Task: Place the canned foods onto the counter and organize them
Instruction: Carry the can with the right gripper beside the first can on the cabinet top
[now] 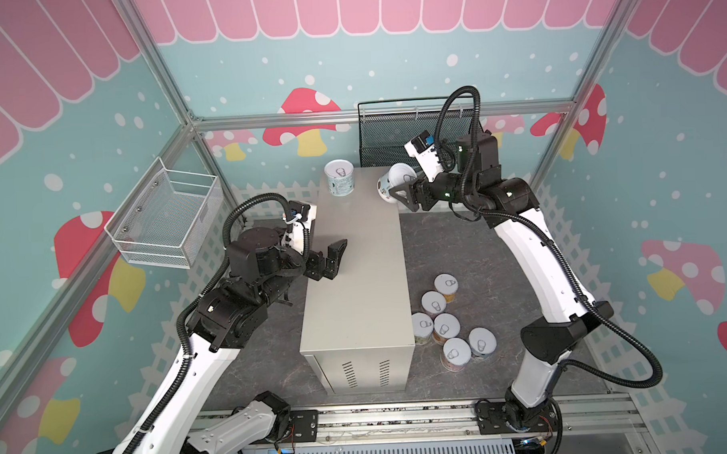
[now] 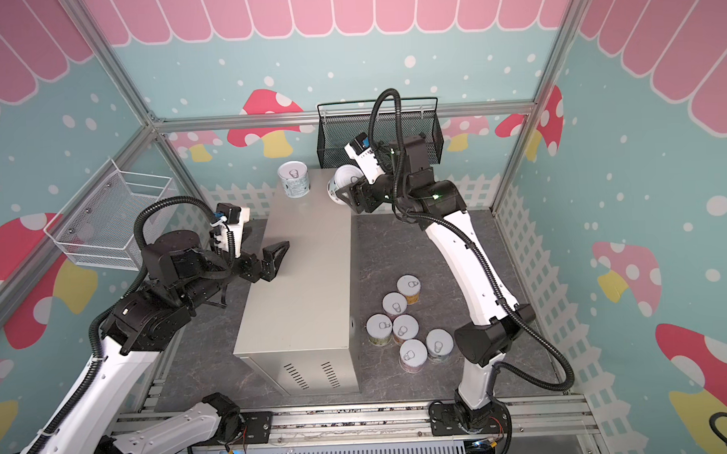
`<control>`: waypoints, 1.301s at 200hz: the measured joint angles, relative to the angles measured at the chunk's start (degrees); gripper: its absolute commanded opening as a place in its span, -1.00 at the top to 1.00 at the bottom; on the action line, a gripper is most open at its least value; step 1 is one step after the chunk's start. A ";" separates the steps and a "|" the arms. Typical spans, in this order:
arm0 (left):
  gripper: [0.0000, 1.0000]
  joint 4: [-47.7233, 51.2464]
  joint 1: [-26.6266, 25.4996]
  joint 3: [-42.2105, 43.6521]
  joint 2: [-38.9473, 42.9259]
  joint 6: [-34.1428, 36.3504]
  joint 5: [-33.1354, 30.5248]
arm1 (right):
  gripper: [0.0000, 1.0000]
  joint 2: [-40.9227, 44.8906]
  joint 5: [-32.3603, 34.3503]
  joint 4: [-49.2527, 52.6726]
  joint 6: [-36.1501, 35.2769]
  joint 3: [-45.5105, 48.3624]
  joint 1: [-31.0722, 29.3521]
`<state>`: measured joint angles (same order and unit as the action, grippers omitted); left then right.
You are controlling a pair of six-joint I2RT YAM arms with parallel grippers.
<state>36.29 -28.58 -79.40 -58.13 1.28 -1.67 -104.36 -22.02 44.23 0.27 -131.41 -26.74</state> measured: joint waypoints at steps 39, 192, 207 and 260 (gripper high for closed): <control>-0.99 -1.88 2.16 1.88 0.83 -0.63 1.33 | -0.14 -5.35 2.43 1.44 0.85 -3.82 -1.14; -0.99 -5.88 6.54 4.52 2.08 -2.23 5.81 | -0.54 -12.17 5.99 -10.80 6.25 -6.27 -1.18; -0.99 -6.12 6.71 4.52 2.12 -2.38 5.99 | -0.53 -12.44 6.16 -11.54 6.54 -6.27 -1.18; -0.99 -6.29 6.84 4.70 2.12 -2.58 6.43 | -0.50 -12.52 6.23 -12.17 7.30 -6.23 -1.18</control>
<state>30.00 -21.74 -74.70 -56.01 -1.30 4.75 -116.88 -15.79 32.05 7.57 -137.64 -27.92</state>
